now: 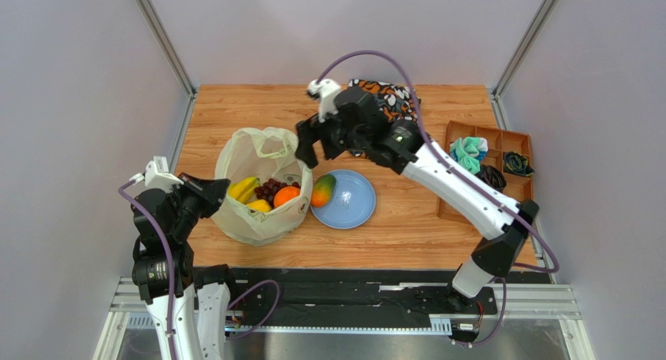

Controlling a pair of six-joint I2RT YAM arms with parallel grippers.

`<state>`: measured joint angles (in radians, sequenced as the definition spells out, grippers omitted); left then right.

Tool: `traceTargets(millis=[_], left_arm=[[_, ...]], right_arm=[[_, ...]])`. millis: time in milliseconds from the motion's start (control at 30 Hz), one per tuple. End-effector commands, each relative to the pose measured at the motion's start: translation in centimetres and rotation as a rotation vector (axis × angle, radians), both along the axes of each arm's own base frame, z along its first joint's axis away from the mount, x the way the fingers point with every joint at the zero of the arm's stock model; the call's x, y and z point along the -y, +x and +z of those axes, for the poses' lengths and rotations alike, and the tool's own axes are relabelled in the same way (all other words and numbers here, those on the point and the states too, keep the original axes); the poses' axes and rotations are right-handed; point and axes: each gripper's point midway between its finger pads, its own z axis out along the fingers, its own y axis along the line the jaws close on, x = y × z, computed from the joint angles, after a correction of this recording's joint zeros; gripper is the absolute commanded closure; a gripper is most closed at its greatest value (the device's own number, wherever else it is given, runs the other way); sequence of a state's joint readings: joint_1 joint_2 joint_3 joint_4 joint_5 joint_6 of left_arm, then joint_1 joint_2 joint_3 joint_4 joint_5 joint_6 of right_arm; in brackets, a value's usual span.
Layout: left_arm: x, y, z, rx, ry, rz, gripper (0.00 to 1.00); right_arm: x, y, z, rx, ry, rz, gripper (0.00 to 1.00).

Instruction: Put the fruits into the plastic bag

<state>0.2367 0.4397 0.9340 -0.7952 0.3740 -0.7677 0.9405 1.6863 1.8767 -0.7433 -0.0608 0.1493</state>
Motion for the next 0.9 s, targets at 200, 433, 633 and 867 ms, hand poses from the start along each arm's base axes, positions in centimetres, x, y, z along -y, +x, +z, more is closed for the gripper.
traceTargets(millis=[200, 433, 633, 867], left_arm=[[-0.2, 0.0, 0.5, 0.023, 0.015, 0.008, 1.00], [-0.3, -0.1, 0.2, 0.014, 0.009, 0.017, 1.00], [-0.3, -0.4, 0.0, 0.009, 0.016, 0.024, 1.00], [-0.4, -0.4, -0.5, 0.004, 0.003, 0.032, 1.00]], right_arm=[[11.9, 7.6, -5.0, -0.331, 0.260, -0.523, 0.15], [9.6, 6.4, -12.5, -0.634, 0.314, -0.533, 0.16], [8.2, 6.1, -17.6, -0.802, 0.278, -0.552, 0.19], [7.7, 5.4, -20.9, -0.903, 0.275, -0.583, 0.19]])
